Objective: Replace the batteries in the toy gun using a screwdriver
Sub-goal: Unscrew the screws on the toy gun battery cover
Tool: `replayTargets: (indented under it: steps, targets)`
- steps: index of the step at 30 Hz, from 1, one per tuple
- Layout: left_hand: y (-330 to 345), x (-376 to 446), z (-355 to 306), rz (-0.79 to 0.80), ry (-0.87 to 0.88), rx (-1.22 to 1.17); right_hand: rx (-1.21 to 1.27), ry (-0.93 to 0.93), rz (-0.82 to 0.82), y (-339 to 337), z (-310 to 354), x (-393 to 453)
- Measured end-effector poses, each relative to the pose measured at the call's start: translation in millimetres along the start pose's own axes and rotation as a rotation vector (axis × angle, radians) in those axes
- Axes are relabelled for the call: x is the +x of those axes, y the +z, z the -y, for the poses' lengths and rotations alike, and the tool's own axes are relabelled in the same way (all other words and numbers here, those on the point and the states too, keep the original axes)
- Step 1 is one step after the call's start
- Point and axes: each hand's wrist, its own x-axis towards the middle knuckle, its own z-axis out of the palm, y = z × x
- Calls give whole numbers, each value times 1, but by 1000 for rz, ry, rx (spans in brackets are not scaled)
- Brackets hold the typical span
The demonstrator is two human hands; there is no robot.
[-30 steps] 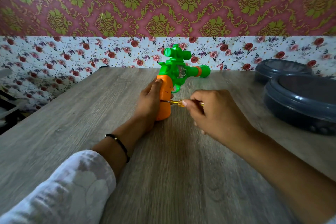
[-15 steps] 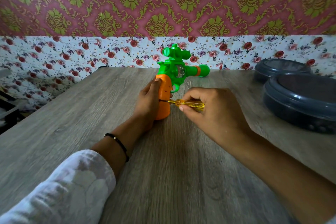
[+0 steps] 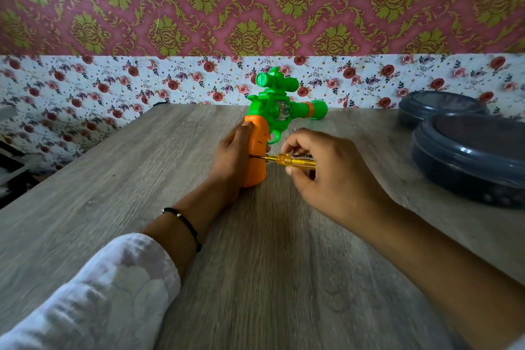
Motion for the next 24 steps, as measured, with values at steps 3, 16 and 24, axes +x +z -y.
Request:
replayTargets:
  steps: [3,16,24]
  targets:
    - [-1,2,0,9,-13,-24,-75,61,11,-2,-1,0]
    - [0,2,2,25,20,-31,-19,158,9,-3,-6,0]
    - [-1,0,1,49,19,-55,26,94,14,-1,-1,0]
